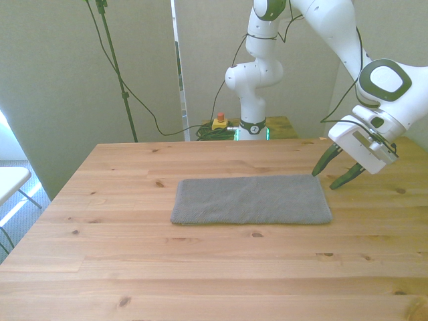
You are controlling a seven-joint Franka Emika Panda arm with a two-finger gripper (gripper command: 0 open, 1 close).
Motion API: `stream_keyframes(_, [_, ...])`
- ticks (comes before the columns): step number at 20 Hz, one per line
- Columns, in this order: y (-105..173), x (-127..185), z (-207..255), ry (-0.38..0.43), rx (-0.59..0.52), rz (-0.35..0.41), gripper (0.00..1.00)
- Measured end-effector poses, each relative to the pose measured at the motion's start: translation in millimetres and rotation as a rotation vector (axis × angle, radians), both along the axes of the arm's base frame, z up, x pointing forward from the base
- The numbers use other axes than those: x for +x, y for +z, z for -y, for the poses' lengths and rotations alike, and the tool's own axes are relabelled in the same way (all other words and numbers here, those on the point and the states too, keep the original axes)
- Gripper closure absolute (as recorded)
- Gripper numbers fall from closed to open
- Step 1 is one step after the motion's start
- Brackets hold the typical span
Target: Fold the towel
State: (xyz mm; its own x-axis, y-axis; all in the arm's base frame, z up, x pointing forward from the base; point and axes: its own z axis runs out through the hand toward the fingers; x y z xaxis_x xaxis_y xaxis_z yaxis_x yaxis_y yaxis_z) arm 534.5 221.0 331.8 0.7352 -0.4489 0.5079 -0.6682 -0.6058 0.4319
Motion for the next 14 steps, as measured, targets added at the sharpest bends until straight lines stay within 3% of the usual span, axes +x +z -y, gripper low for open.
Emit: stream_keyframes(14, [-0.3,25.9,62.0,-0.102,0.010,0.020,0.00])
